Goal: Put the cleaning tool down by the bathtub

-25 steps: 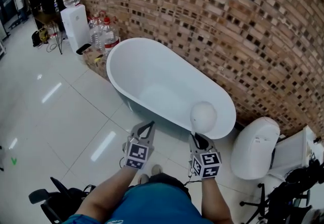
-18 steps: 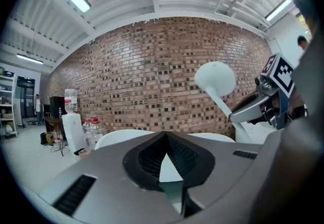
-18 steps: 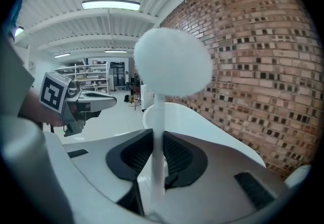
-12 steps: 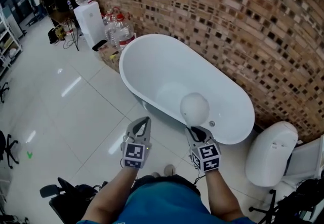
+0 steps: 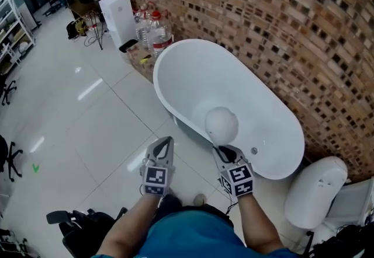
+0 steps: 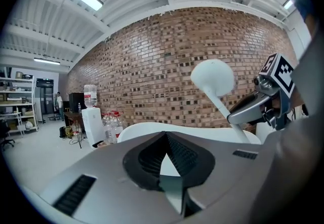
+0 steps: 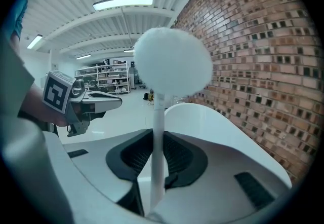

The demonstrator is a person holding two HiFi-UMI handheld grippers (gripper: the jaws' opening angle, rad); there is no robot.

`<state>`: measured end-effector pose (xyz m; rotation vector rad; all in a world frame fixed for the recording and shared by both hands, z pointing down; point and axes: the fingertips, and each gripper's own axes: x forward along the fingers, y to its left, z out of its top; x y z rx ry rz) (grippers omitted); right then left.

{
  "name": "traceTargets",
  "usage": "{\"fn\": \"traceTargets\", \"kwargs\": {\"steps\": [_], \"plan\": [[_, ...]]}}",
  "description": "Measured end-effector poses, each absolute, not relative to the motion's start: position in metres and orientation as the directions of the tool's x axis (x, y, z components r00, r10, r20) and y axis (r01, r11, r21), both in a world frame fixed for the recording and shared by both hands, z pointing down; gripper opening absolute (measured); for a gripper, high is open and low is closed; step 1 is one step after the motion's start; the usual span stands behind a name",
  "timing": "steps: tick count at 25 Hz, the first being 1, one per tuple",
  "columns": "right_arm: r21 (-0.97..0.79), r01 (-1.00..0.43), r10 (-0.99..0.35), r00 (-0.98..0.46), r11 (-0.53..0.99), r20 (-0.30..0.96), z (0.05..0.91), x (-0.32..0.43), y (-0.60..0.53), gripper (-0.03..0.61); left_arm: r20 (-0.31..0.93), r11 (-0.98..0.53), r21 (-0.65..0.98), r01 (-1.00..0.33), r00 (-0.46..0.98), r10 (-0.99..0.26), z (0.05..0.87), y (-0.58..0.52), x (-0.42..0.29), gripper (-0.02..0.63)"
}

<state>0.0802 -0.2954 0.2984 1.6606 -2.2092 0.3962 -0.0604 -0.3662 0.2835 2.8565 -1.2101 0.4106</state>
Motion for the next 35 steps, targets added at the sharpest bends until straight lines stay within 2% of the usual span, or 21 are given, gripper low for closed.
{"fn": "traceTargets", "kwargs": {"steps": [16, 26, 35], "plan": [[0.038, -0.876, -0.740, -0.382, 0.481, 0.553, 0.346, -0.053, -0.436, 0.089, 0.263, -0.594, -0.059, -0.803, 0.561, -0.785, 0.319, -0.483, -0.199, 0.002], [0.012, -0.801, -0.616, -0.450, 0.598, 0.646, 0.427, -0.077, -0.481, 0.089, 0.296, -0.513, -0.034, -0.858, 0.481, -0.825, 0.374, -0.514, -0.214, 0.003], [-0.010, -0.772, -0.532, -0.447, 0.635, 0.719, 0.562, -0.079, -0.507, 0.089, 0.343, -0.487, -0.011, -0.874, 0.454, -0.822, 0.496, -0.527, -0.206, 0.002]]}}
